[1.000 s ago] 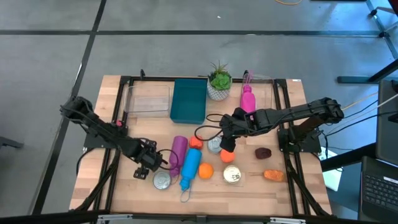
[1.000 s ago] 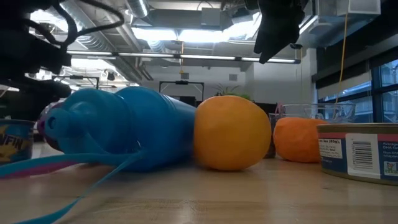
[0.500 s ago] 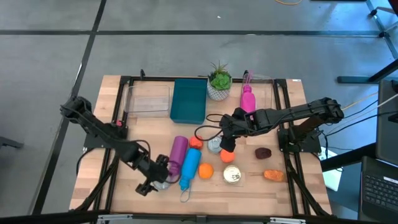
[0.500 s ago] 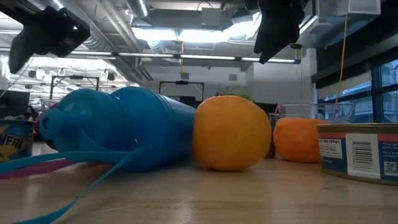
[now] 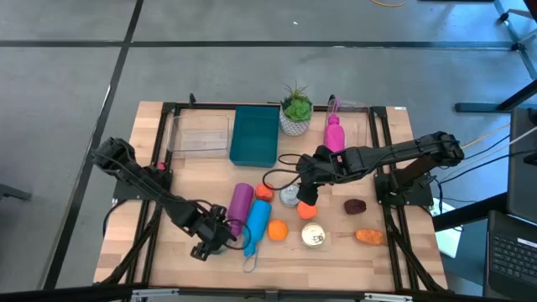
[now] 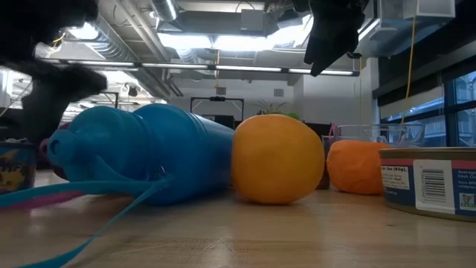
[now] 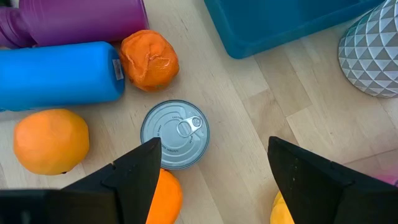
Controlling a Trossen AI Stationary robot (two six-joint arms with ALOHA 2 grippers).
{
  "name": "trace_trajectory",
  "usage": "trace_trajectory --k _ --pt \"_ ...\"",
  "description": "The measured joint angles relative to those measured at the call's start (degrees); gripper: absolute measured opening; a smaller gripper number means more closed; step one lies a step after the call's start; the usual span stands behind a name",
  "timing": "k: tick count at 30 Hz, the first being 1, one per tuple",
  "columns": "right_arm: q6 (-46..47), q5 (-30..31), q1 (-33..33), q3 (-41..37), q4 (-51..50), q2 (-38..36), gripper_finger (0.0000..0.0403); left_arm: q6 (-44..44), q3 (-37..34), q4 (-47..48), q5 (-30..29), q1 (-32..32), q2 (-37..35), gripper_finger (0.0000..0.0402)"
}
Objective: Pick & Place Food Item
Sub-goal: Put the light blue tuna can into the left transparent bin
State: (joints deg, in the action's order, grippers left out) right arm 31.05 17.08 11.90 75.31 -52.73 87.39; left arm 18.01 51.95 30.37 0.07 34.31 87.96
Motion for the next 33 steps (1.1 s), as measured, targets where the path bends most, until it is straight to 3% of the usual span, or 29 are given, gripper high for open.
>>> trace_trajectory --k 7,15,22,33 --pt "0.0 -0.02 0.0 -0.02 -0.02 0.0 0.029 -1.2 0.12 0.83 2.79 -1.88 0.86 0.0333" --pt "0.0 -0.02 0.0 -0.02 -0.02 0.0 0.029 -2.7 -0.13 1.98 13.7 -7.73 1.57 0.0333" --pt "-0.03 -0.17 0.0 -0.02 -0.03 0.0 0.029 -5.0 -0.14 1.65 18.87 -11.14 3.12 0.0329" --pt "-0.69 -0.07 0.0 -0.02 -0.04 0.0 0.029 -7.07 -0.04 4.53 20.07 -10.81 3.1 0.0241"
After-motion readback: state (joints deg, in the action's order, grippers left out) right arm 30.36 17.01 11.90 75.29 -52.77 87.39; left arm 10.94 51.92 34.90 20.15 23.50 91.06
